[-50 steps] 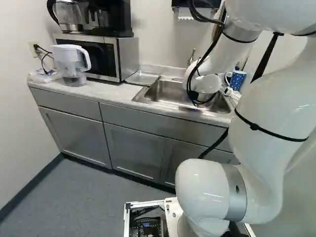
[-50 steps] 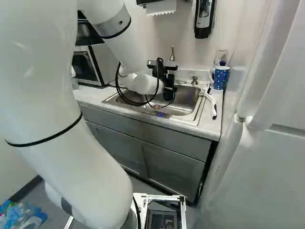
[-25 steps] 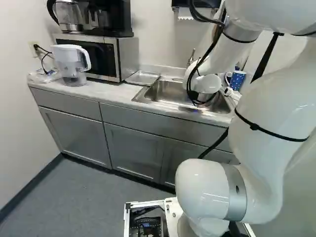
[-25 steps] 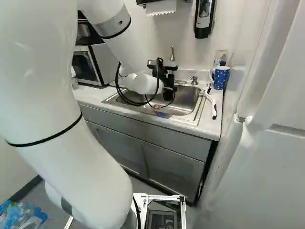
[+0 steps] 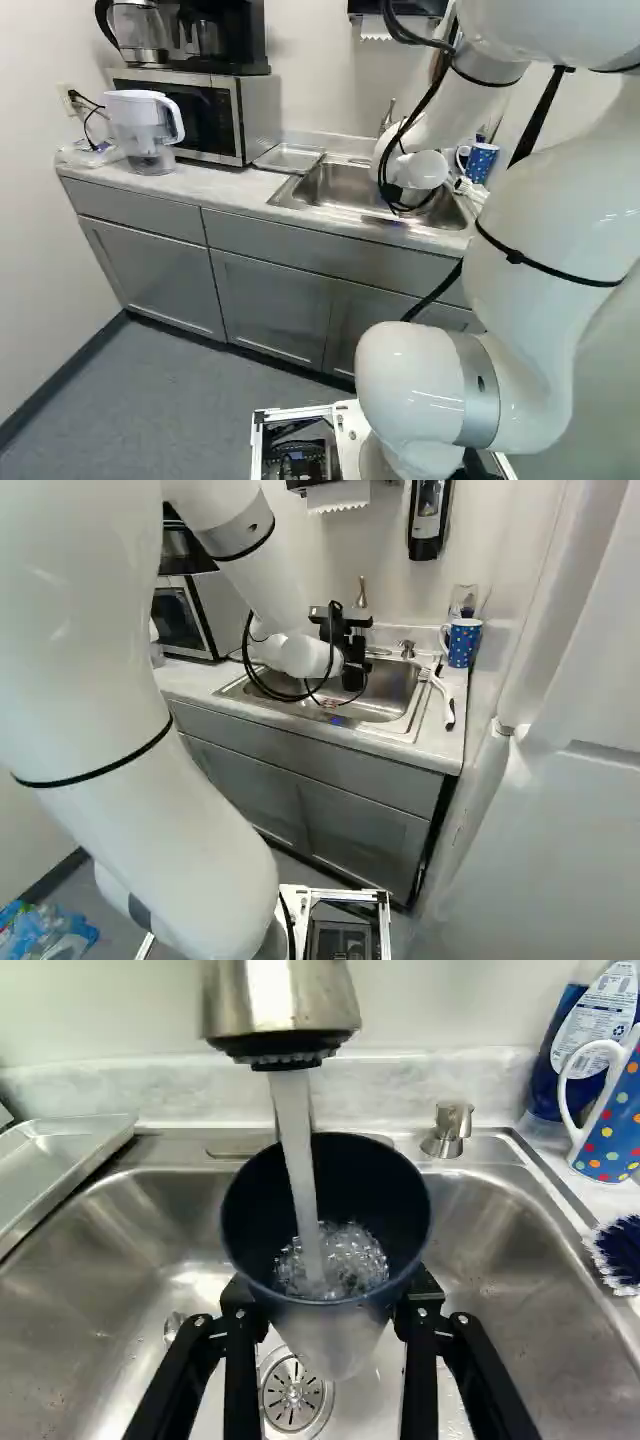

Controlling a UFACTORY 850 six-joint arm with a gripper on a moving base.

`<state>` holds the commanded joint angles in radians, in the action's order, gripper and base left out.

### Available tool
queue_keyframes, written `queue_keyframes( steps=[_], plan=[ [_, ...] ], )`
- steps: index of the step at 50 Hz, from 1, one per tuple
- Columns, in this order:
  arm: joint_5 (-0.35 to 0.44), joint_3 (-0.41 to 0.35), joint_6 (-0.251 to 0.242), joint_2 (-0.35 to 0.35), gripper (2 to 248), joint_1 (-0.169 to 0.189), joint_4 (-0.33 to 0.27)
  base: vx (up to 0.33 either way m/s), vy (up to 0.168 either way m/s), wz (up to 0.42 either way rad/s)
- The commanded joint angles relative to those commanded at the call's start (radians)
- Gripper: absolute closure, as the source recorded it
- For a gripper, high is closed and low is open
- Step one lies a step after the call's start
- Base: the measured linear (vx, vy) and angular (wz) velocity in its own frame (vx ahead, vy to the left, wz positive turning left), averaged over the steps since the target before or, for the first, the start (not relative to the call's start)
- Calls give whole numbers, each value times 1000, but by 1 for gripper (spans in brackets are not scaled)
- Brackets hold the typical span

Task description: Rinse the cup and place it in the tray

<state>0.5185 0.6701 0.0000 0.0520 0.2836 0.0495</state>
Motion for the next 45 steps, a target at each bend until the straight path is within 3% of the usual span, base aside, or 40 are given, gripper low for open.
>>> queue_keyframes(
  steps=[45],
  plan=[
    [0, 0, 0, 0, 124, 0, 0, 0, 0, 0]
  ],
)
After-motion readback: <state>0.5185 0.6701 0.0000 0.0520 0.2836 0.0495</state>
